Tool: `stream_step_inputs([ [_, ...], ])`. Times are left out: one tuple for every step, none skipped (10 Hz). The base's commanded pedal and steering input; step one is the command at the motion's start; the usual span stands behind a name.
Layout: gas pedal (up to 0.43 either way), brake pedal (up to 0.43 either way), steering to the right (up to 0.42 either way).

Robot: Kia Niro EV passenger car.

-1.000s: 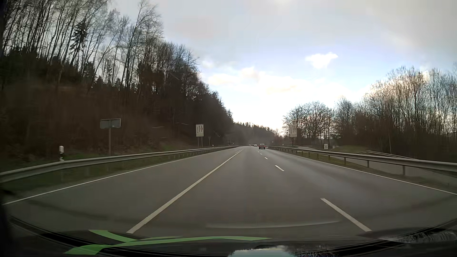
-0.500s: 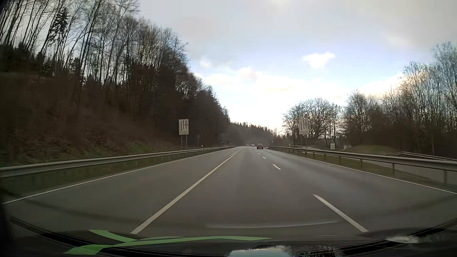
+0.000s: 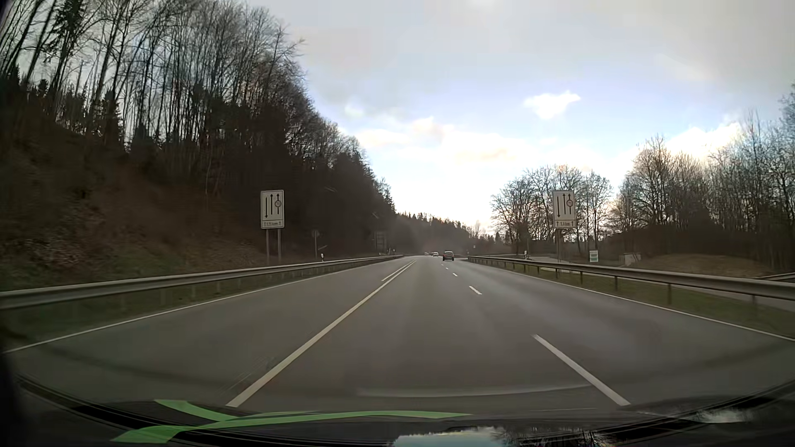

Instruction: Follow the waypoints while adhering to traffic rules and regulations

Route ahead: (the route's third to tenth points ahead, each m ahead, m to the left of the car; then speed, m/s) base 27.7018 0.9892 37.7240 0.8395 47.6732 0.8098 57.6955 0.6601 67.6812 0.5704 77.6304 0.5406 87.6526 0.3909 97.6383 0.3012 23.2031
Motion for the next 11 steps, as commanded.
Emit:
stream_step_inputs([
  [0.24, 0.0, 0.003],
  [0.228, 0.0, 0.003],
  [0.228, 0.0, 0.003],
  [0.22, 0.0, 0.001],
  [0.22, 0.0, 0.0],
  [0.22, 0.0, -0.001],
  [0.22, 0.0, -0.001],
  [0.209, 0.0, 0.0],
  [0.209, 0.0, 0.0],
  [0.209, 0.0, 0.0],
  [0.209, 0.0, 0.0],
])
